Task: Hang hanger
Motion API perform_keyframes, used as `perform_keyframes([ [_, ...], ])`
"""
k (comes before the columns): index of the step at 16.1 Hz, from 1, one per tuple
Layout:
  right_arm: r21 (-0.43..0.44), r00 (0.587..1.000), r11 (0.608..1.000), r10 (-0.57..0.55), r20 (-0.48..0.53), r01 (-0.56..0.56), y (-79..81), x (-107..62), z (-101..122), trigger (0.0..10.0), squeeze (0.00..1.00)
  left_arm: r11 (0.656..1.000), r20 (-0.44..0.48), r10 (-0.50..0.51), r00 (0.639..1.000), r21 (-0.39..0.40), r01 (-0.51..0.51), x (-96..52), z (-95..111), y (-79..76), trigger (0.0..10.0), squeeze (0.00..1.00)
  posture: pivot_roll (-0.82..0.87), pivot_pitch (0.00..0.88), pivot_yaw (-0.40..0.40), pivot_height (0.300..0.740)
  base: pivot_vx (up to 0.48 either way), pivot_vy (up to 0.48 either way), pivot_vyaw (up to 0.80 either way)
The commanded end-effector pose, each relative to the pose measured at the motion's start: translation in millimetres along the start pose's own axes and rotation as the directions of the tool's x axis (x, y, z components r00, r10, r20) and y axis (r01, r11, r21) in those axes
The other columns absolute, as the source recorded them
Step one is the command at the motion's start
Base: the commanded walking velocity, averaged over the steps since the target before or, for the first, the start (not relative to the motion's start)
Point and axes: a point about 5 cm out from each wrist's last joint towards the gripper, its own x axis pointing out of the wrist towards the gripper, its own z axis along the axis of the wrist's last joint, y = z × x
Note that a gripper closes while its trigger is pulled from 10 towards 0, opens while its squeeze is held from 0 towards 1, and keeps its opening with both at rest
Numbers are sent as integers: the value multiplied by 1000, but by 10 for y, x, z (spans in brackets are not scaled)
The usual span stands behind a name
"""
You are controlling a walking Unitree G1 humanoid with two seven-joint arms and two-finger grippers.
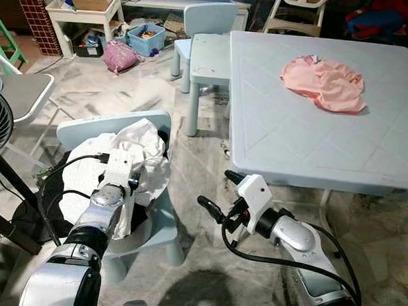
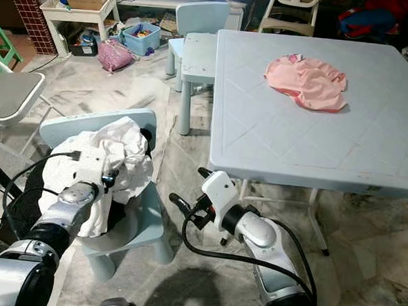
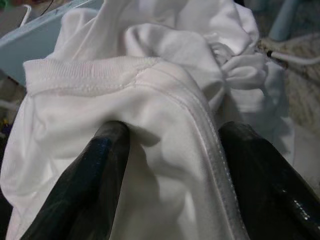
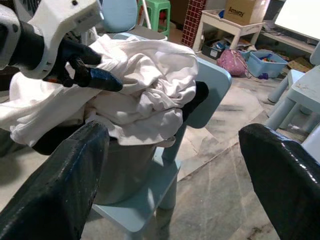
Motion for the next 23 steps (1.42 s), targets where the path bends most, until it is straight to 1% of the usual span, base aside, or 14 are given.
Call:
perform_keyframes([
  [1,-33,1000,999,17,17,-16,6,1,78,10000,0,1000,7,-6,1000,30,6,15,57,6,0,0,-40,0,-22,740,0,0,0],
  [4,-37,1000,999,28,13,-28,14,1,82,10000,0,998,-15,-7,1000,57,8,17,29,3,0,0,-41,0,-22,740,0,0,0],
  [6,-46,1000,999,27,12,-26,13,-3,81,10000,0,997,-10,44,999,59,-43,12,23,76,0,0,-45,0,-20,740,0,0,0],
  [8,-47,1000,999,25,8,-25,9,-17,69,10000,0,994,-16,111,994,21,-111,-15,-44,174,0,0,-43,0,-21,740,0,0,0],
  [10,-50,1000,998,28,4,-27,22,-20,62,10000,0,985,-73,155,985,-65,-160,-62,-225,246,0,0,-38,0,-26,740,0,0,0],
  [12,-64,999,997,34,2,-34,19,-15,66,10000,0,977,-96,170,981,-112,-180,-89,-304,282,0,0,-38,0,-33,740,0,0,0],
  [14,-75,999,997,34,0,-34,6,-16,69,10000,0,972,-102,180,978,-135,-193,-103,-326,309,0,0,-38,0,-35,740,0,0,0],
  [16,-82,1000,996,30,-5,-30,-9,-27,61,10000,0,964,-133,188,973,-167,-209,-140,-417,341,0,0,-36,0,-36,740,0,0,0],
  [18,-83,1000,996,30,-7,-31,7,-21,54,10000,0,964,-115,184,976,-174,-203,-148,-410,342,0,0,-36,0,-38,740,0,0,0],
  [19,-84,1000,996,30,-7,-30,9,-20,52,10000,0,969,-90,184,979,-149,-195,-145,-376,348,2000,0,-36,0,-38,740,0,0,0],
  [20,-85,1000,996,29,-8,-30,5,-16,51,10000,0,971,-57,200,978,-123,-206,-137,-307,365,10000,0,-34,0,-42,740,0,0,0],
  [21,-89,1000,996,29,-9,-30,0,-15,51,10000,0,971,-40,203,978,-123,-207,-136,-268,369,10000,0,-34,0,-44,740,0,0,0],
  [22,-95,1000,995,29,-9,-30,-8,-14,54,10000,0,968,-29,168,985,-187,-170,-135,-243,337,10000,1000,-34,0,-44,740,0,0,0],
  [23,-97,1000,995,29,-9,-29,-11,-14,54,10000,0,966,-35,159,987,-201,-163,-138,-253,323,10000,1000,-34,0,-44,740,0,0,0],
])
